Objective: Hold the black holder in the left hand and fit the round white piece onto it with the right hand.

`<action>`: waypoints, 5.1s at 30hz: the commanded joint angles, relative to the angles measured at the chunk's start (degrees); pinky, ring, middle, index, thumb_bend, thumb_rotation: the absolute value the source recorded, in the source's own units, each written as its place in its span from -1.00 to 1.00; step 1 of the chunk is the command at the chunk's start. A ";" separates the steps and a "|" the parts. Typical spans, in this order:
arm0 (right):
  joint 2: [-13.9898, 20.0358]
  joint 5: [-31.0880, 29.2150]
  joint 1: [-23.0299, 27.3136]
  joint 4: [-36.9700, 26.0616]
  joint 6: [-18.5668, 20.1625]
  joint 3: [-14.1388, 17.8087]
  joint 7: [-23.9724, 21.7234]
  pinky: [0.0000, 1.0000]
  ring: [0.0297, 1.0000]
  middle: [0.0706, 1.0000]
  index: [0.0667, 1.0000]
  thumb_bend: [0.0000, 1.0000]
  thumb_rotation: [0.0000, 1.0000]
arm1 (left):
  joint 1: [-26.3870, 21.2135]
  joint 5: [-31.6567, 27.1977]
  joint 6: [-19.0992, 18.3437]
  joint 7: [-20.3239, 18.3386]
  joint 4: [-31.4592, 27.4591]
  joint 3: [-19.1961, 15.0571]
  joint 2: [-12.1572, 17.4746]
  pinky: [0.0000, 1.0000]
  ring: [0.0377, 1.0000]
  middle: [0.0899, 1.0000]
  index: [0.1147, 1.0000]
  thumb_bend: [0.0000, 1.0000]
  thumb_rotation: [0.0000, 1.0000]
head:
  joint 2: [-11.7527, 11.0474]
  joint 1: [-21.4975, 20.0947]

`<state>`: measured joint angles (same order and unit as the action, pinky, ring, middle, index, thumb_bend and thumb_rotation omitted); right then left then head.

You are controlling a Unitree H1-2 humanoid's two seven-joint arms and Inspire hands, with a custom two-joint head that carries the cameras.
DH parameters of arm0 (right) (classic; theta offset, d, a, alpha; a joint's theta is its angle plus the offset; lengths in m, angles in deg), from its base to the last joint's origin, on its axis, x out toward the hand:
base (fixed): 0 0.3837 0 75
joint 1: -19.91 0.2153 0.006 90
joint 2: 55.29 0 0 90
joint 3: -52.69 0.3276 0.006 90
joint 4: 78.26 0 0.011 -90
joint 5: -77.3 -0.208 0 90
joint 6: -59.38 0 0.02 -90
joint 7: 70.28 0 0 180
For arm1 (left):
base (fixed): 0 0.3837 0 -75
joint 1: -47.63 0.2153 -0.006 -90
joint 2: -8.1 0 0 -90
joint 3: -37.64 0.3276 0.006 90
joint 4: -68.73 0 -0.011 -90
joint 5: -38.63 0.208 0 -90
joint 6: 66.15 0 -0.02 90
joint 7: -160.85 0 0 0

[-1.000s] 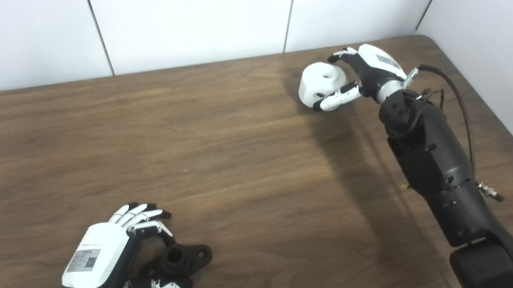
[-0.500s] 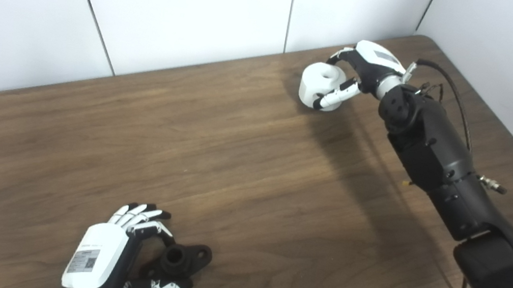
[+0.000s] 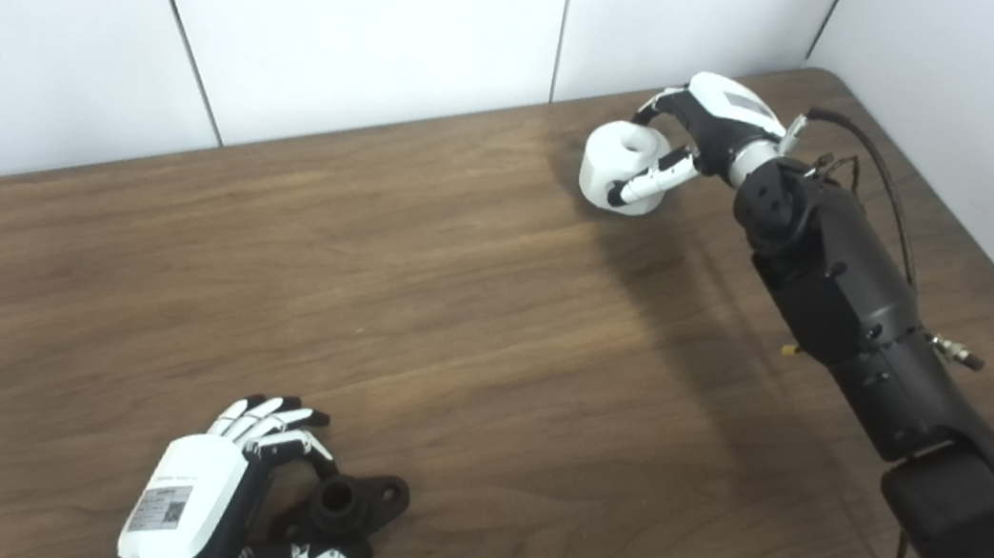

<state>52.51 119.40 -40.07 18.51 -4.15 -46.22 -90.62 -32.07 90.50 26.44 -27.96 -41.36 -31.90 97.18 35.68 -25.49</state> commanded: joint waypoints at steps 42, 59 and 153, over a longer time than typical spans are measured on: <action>3.40 -0.06 4.04 -0.74 -0.75 -1.30 0.13 0.87 0.96 0.73 0.17 0.47 -0.42 | 1.25 1.37 -1.61 -1.21 0.65 -1.26 0.91 0.84 0.71 0.54 -0.16 0.04 -0.90 | 0.27 -0.25; 3.45 0.22 3.65 -0.89 -0.96 -1.76 0.49 0.82 0.93 0.71 0.18 0.49 -0.41 | 0.98 0.80 -1.47 -0.68 0.80 -2.79 0.91 0.83 0.71 0.53 -0.16 0.04 -0.90 | 0.55 -0.25; 1.53 1.67 -7.26 -48.40 -3.52 -2.60 -23.40 0.81 0.87 0.56 -0.11 0.05 -0.70 | -3.73 8.11 -7.43 -1.76 3.90 5.30 -5.58 0.90 0.77 0.57 -0.16 0.04 -0.90 | 11.85 23.95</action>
<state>53.86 120.19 -49.97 -27.32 -7.07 -49.30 -114.17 -36.05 96.79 20.25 -26.96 -38.50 -27.59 91.26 47.28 -1.49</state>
